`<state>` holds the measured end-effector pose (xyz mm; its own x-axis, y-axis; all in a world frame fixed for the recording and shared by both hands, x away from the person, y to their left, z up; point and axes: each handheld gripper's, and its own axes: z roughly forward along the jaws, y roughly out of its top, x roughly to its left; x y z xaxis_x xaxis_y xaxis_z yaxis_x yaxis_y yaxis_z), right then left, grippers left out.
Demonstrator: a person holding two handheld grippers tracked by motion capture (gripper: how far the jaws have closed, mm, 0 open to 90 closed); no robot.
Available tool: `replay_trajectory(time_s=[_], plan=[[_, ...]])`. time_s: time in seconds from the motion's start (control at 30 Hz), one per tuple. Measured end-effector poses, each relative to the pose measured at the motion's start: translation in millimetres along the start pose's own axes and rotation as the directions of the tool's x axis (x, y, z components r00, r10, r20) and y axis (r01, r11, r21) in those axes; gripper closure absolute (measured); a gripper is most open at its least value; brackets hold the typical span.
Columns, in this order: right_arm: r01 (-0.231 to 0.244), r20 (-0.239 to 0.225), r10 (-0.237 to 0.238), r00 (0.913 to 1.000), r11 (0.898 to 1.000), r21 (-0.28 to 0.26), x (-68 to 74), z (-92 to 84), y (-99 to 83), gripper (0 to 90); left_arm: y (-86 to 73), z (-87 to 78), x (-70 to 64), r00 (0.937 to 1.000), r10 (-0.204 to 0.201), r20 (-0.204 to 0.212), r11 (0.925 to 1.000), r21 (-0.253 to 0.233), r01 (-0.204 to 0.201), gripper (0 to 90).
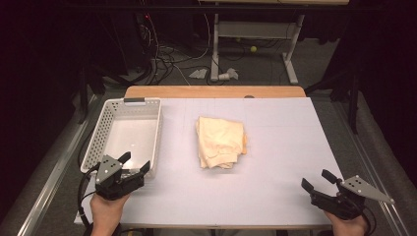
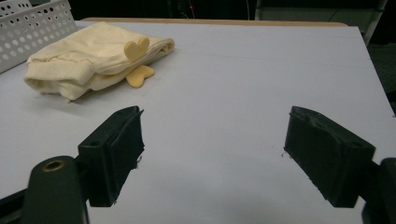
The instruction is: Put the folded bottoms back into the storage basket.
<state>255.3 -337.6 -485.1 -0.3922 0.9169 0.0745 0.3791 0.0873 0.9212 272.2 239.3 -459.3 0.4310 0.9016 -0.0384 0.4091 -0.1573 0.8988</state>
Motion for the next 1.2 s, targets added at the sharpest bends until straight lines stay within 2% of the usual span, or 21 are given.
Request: replay_trajectory(time_s=[0.2,0.57,1.2], plan=[[0.000,-0.001,0.000,1.0000,1.000,0.000,-0.2,-0.1,-0.1,20.1,4.2,9.0,-5.4,0.9994,0.013,0.032,0.9998,0.016,-0.014,26.7],[0.010,-0.002,-0.010,0.9999,1.000,0.002,0.8,-0.1,0.0,20.1,9.6,18.1,-14.5,0.9984,0.032,0.046,0.9994,0.007,-0.032,26.7],[0.006,-0.006,-0.006,1.0000,1.000,0.005,0.6,0.2,0.0,20.1,16.3,29.2,-23.4,0.9963,0.015,0.084,0.9999,-0.002,-0.015,26.5]])
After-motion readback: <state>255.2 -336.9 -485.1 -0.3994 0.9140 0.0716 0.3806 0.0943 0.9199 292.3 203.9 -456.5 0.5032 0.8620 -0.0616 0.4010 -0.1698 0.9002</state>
